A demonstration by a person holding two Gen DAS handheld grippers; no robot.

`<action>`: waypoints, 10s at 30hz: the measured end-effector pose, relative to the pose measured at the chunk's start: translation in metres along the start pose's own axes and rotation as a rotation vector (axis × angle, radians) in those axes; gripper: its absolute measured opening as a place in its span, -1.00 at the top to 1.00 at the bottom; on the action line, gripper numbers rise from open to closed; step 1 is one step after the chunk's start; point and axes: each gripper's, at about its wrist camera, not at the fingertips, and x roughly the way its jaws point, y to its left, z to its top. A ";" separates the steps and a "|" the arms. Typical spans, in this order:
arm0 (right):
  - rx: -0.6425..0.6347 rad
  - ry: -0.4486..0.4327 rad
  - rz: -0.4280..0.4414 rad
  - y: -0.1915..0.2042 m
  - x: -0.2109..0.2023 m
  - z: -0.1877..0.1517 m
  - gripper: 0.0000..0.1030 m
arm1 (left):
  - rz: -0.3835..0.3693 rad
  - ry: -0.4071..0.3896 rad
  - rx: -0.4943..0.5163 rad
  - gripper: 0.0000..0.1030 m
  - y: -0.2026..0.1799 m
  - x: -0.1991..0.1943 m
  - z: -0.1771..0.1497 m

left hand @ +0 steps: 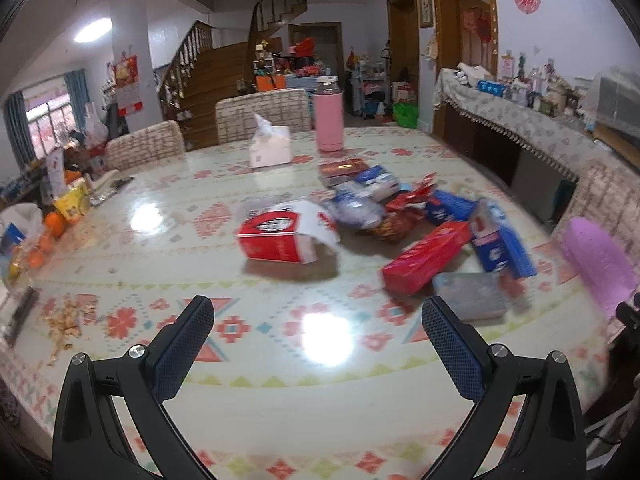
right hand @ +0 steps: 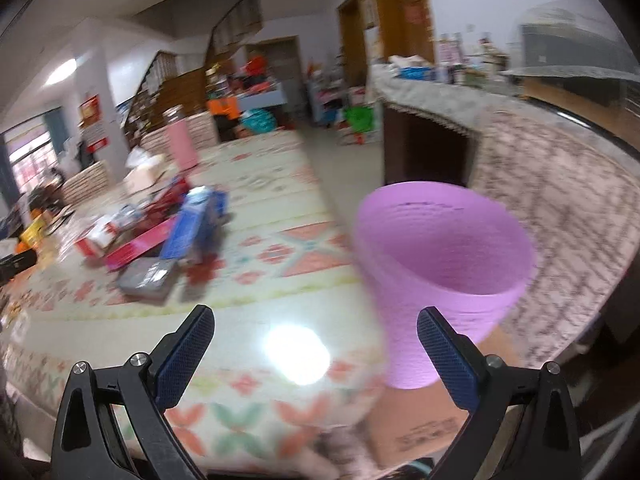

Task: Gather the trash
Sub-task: 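Move both tools over the table toward the red box and blue toothpaste box, then grasp the red medicine box with the left tool while the right tool grasps the blue toothpaste box, then carry both boxes to the pink wastebasket and open both tools to drop them, then grasp the red-and-white KFC box with the left tool, then grasp the grey wrapped packet with the right tool while the left tool holds the KFC box, then carry both items to the pink wastebasket and open both tools to drop them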

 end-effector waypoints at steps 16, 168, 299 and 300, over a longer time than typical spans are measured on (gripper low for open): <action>-0.024 0.093 0.093 0.086 0.038 0.003 -0.92 | 0.131 0.069 -0.016 -1.00 0.052 0.026 -0.012; 0.156 0.134 0.127 0.057 0.044 0.034 -0.40 | -0.283 0.276 -0.137 -0.51 0.107 0.184 0.116; -0.068 0.135 0.188 0.125 0.050 0.008 -0.13 | -0.153 0.230 0.137 -0.20 0.008 0.014 -0.018; -0.051 0.127 0.189 0.118 0.048 0.010 -0.13 | -0.150 0.234 0.147 -0.20 0.003 0.016 -0.016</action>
